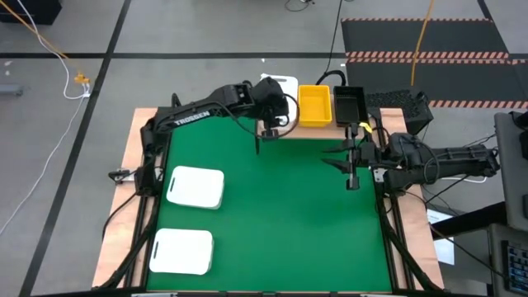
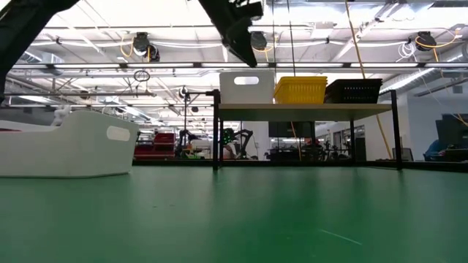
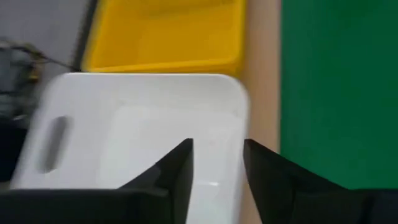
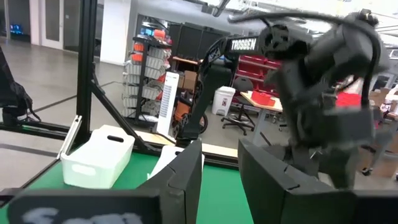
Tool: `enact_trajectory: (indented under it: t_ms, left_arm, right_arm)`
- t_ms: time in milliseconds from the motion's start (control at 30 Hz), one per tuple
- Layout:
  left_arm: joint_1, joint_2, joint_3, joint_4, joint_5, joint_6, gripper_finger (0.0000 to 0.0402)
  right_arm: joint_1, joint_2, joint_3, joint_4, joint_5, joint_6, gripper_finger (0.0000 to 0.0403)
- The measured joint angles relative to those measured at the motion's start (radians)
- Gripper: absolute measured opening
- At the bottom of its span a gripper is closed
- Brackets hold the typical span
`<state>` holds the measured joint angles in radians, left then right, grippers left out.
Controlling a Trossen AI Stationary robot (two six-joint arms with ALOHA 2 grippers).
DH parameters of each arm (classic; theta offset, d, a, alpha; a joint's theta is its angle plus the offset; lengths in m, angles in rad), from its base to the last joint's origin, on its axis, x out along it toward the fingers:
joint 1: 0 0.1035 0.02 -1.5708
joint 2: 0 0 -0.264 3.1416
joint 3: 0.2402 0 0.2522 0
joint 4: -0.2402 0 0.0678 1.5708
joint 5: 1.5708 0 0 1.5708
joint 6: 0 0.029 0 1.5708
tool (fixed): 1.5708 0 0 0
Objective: Stack baskets on shelf by color
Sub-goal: Stack the top white bin into the other white bin on the shelf
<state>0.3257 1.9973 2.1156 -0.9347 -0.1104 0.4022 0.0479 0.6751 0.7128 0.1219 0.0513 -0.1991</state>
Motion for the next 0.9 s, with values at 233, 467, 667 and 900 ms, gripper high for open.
enact_trajectory:
  t_ms: [233, 467, 667, 900]
  left_arm:
    - [-0.067, -0.174, 0.000, -0.071, -0.132, -0.083, 0.0180]
    - [-0.192, -0.374, -0.104, -0.239, -0.207, -0.343, 0.0181]
    - [-0.335, -0.564, -0.451, -0.211, -0.374, -0.560, 0.0182]
    - [-0.466, -0.797, -0.836, -0.134, -0.524, -0.851, 0.0182]
  right_arm:
    - [0.000, 0.148, 0.001, 0.101, 0.005, -0.126, 0.0100]
    - [-0.002, 0.553, 0.078, 0.339, -0.004, -0.293, 0.0100]
    - [-0.016, 0.917, 0.358, 0.185, -0.169, -0.289, 0.0100]
    - [-0.026, 1.218, 0.662, 0.035, -0.292, -0.424, 0.0100]
